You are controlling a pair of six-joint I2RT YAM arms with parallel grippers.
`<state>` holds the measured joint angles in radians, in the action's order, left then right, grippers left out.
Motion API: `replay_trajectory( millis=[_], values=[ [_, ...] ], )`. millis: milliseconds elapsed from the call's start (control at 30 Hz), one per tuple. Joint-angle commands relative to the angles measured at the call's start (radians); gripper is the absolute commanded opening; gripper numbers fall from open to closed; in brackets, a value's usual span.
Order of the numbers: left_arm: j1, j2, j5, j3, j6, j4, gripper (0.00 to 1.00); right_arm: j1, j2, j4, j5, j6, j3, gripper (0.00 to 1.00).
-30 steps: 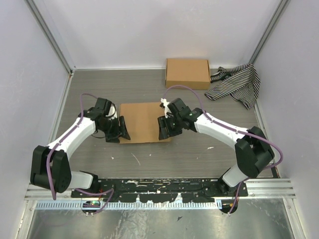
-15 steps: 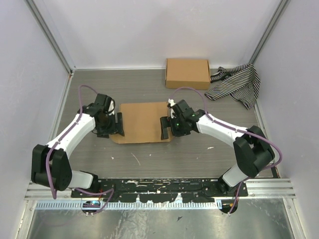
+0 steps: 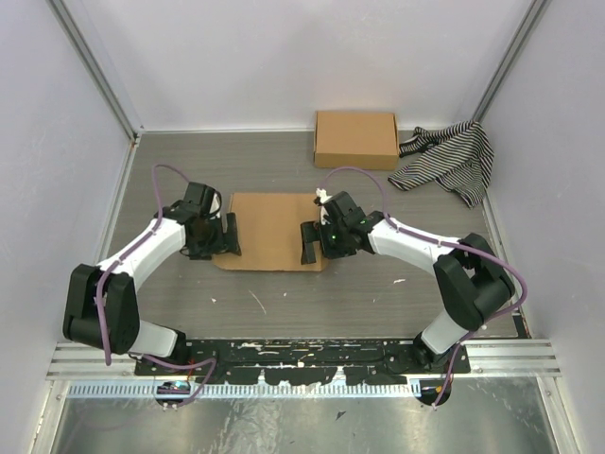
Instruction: Fold the paper box
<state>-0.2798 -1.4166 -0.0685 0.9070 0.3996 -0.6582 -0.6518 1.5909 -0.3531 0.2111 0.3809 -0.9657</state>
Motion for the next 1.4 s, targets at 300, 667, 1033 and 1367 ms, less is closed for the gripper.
replay_trajectory(
  millis=[300,667,1033,1367],
  values=[
    [-0.022,-0.034,-0.22,-0.043,0.033,0.071,0.78,-0.002,-0.034,0.074,0.055,0.013,-0.029,0.92],
    [-0.023,-0.199,-0.363,0.196,0.071,-0.025,0.63,0.043,0.106,-0.085,0.022,-0.009,-0.284,0.86],
    [-0.023,-0.436,-0.346,0.571,-0.01,-0.34,0.54,0.124,0.279,-0.368,0.051,0.005,-0.533,0.79],
    [-0.024,-0.439,-0.38,0.557,0.018,-0.322,0.52,0.135,0.259,-0.441,0.003,-0.016,-0.52,0.89]
  ],
)
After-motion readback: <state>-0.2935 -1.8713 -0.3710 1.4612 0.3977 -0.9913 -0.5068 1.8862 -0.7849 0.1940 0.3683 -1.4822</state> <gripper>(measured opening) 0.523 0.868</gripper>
